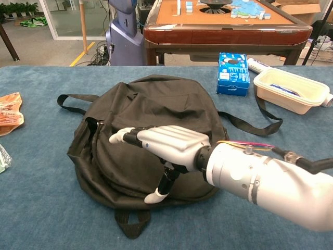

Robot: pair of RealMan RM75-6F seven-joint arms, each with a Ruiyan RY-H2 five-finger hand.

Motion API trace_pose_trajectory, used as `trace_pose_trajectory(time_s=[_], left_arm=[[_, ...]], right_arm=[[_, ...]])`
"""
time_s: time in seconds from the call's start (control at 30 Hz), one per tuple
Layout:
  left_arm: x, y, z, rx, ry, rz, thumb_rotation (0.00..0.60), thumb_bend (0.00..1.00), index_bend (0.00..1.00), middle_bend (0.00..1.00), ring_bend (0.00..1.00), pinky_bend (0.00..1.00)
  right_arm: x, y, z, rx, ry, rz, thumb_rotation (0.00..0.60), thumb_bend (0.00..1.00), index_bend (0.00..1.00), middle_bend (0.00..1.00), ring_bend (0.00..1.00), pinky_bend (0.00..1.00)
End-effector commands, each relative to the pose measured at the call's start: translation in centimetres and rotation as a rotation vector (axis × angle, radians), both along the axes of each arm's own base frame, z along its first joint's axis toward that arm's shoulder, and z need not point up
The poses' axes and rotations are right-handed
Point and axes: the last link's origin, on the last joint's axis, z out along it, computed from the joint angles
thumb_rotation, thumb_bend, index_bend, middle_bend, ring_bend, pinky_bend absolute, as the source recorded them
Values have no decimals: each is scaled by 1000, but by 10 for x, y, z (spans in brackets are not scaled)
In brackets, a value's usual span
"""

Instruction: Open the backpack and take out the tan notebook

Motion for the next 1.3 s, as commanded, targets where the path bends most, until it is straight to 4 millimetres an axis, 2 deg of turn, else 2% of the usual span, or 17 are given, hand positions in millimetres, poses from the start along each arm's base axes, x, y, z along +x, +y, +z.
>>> trace_pose_trajectory(time_s=[0.03, 0.33, 0.47, 0.5, 0.6, 0.73, 0.93, 1.03, 1.23, 1.3], left_arm=[[-1, -1, 1, 1, -1, 1, 600, 250, 112, 142, 136, 70], [-1, -1, 0, -1, -7, -1, 600, 250, 112, 142, 137, 70], [-1, -1, -1, -5, -8, -1, 600, 250, 112, 142, 136, 70], [-1, -1, -1, -5, -8, 0, 600, 250, 112, 142, 136, 70], [-1, -2, -1, -4, -10, 1, 600, 250, 112, 142, 136, 70], [-2, -3, 0, -3, -10, 3, 600, 250, 112, 142, 136, 70], [-2, -3, 0, -4, -11, 5, 600, 250, 112, 142, 136, 70], [-2, -2, 0, -5, -12, 3, 600, 250, 112, 142, 136, 70], [-1, 4, 1, -12, -17, -8, 600, 250, 114, 142, 136, 70], [-1, 9, 1, -18, -22, -19, 600, 250, 119, 142, 136, 70]], right_arm=[[0, -3, -2, -16, 3, -7, 600, 66, 0, 0, 0, 33], [-10, -14, 1, -62, 30, -38, 600, 90, 0, 0, 0, 33], [-13, -18, 2, -87, 43, -44, 600, 152, 0, 0, 0, 32], [-13, -18, 2, -90, 46, -45, 600, 202, 6, 1, 0, 32], [-14, -19, 2, -100, 66, -42, 600, 354, 111, 38, 0, 31], [-15, -19, 1, -101, 94, -40, 600, 483, 224, 109, 0, 31], [-15, -21, 1, -107, 119, -49, 600, 548, 294, 171, 0, 31], [-14, -23, 2, -111, 123, -52, 600, 620, 365, 233, 7, 31], [-12, -28, 8, -140, 111, -55, 600, 846, 571, 397, 135, 55], [-11, -31, 12, -157, 97, -58, 600, 875, 619, 434, 173, 79]])
